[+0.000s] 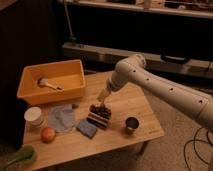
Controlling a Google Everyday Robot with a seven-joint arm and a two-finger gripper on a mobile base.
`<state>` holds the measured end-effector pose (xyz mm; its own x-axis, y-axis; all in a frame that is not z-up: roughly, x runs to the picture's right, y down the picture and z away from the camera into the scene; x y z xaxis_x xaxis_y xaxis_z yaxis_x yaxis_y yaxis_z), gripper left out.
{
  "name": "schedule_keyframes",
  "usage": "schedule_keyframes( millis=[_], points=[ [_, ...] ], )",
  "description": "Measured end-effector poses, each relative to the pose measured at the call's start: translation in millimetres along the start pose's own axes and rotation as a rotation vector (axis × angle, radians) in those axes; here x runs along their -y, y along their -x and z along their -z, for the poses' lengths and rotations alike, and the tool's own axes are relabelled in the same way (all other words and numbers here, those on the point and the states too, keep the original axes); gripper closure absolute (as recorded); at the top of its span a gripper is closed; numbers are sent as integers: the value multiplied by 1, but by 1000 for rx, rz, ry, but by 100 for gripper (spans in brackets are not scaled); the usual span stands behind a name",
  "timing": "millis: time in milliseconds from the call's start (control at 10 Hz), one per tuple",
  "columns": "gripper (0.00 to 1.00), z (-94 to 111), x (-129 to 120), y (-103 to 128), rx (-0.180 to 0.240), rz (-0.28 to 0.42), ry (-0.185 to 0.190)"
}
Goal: Place eraser in tray
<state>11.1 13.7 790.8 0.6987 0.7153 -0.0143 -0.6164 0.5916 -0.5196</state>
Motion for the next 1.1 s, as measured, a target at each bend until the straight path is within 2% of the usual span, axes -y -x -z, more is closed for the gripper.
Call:
schedule_keyframes(
  millis=[200, 300, 500, 700, 800, 1000, 1100],
  points=[
    [20, -9, -3, -5, -17, 5, 12],
    [20, -8, -12, -6, -28, 24, 27],
    [20, 3, -44, 0, -49, 73, 69],
    [20, 2, -91, 2, -96, 135, 134],
    [20, -6, -109, -2, -119, 148, 160],
    [20, -29, -124, -25, -164, 131, 192],
    [20, -40, -123, -34, -179, 124, 202]
  ],
)
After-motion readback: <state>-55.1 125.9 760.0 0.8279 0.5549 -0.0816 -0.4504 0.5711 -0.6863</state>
